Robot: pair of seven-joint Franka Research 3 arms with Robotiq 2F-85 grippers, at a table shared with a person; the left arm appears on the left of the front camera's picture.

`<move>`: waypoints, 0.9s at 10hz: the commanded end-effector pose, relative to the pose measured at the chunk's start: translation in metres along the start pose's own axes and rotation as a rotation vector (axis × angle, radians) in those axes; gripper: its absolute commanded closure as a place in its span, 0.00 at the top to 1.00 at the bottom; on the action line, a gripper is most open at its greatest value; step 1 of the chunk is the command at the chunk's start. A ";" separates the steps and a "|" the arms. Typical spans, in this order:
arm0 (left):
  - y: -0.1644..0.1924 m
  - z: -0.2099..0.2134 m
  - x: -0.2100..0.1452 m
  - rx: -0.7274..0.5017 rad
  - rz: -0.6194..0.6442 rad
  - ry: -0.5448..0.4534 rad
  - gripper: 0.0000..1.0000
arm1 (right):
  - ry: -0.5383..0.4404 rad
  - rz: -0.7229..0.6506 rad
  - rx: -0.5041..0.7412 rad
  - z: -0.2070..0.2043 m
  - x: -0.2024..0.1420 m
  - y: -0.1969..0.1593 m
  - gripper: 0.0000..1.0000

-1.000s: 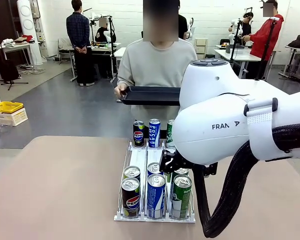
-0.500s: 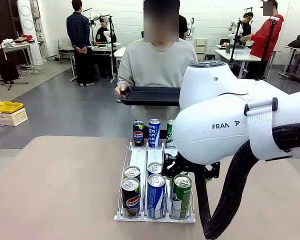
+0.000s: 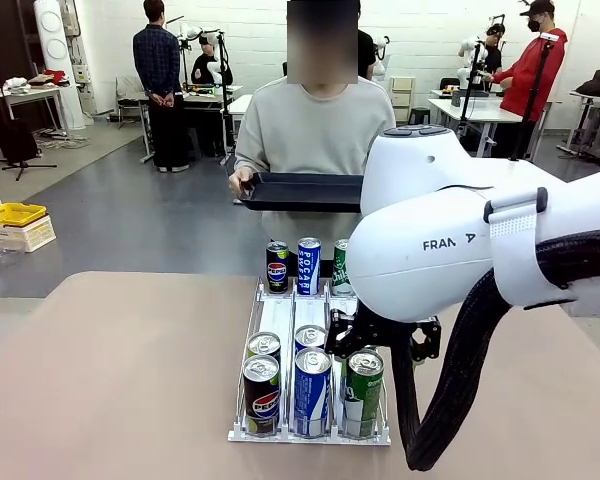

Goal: Retrieve and hand over the desired beverage to the person.
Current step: Pick up a can of the same type that the person held from the Automatic Can Dispenser.

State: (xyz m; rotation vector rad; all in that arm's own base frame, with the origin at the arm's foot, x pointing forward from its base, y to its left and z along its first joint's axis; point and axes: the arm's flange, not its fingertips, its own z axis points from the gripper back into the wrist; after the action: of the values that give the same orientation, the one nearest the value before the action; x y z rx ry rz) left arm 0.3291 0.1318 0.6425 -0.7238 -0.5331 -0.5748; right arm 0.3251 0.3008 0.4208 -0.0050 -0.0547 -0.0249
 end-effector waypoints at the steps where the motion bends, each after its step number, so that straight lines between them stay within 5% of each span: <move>1: 0.001 0.002 0.001 -0.018 -0.018 -0.013 1.00 | 0.023 0.026 0.016 -0.001 0.008 0.005 1.00; 9: 0.001 0.002 0.001 -0.018 -0.018 -0.013 1.00 | 0.018 0.051 0.016 -0.004 0.013 0.005 1.00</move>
State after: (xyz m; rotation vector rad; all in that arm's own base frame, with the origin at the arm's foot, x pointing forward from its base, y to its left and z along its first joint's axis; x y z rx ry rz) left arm 0.3291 0.1318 0.6425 -0.7238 -0.5332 -0.5748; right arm 0.3331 0.3028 0.4180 0.0064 -0.0342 0.0032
